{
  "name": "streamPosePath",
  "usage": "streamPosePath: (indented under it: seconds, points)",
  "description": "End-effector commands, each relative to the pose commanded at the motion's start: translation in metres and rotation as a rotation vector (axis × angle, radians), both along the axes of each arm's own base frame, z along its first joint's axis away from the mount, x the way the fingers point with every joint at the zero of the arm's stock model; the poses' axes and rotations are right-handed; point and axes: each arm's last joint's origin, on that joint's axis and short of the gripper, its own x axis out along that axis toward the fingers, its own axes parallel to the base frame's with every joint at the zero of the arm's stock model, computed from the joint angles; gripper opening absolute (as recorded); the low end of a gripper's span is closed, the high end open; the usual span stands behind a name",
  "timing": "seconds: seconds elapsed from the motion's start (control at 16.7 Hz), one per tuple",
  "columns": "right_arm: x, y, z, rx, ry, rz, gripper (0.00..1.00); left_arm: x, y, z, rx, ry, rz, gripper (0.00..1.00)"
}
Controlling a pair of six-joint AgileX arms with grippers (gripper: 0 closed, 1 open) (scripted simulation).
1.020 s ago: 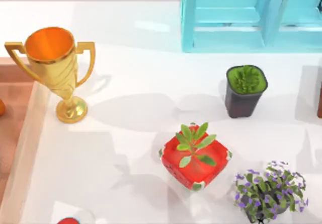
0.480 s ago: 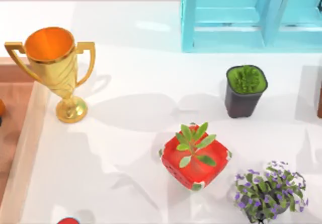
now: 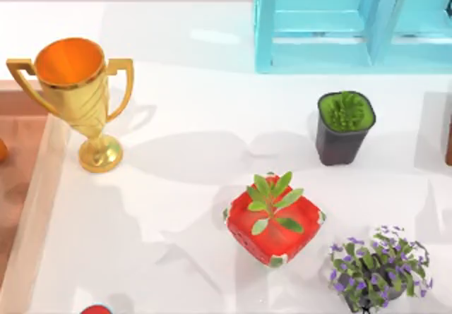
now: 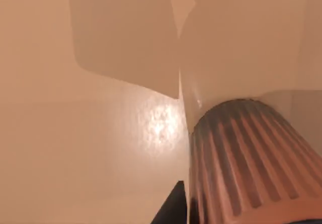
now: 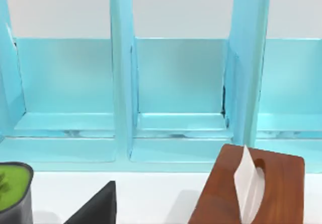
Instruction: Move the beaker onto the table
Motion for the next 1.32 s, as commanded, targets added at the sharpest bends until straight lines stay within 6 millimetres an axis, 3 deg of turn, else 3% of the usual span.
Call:
streamPosePath:
  seconds: [0.3, 0.36, 0.96, 1.2, 1.32]
  points:
    - [0.000, 0.000, 0.000, 0.000, 0.000, 0.000, 1.00, 0.000, 0.000, 0.000, 0.000, 0.000, 0.000, 0.02]
    - [0.000, 0.000, 0.000, 0.000, 0.000, 0.000, 1.00, 0.000, 0.000, 0.000, 0.000, 0.000, 0.000, 0.00]
    - [0.000, 0.000, 0.000, 0.000, 0.000, 0.000, 1.00, 0.002, 0.000, 0.005, 0.005, -0.021, 0.008, 0.00]
    - [0.000, 0.000, 0.000, 0.000, 0.000, 0.000, 1.00, 0.017, -0.002, 0.036, 0.022, -0.126, 0.080, 0.00]
    - [0.000, 0.000, 0.000, 0.000, 0.000, 0.000, 1.00, 0.022, -0.016, 0.056, 0.018, -0.147, 0.098, 0.00]
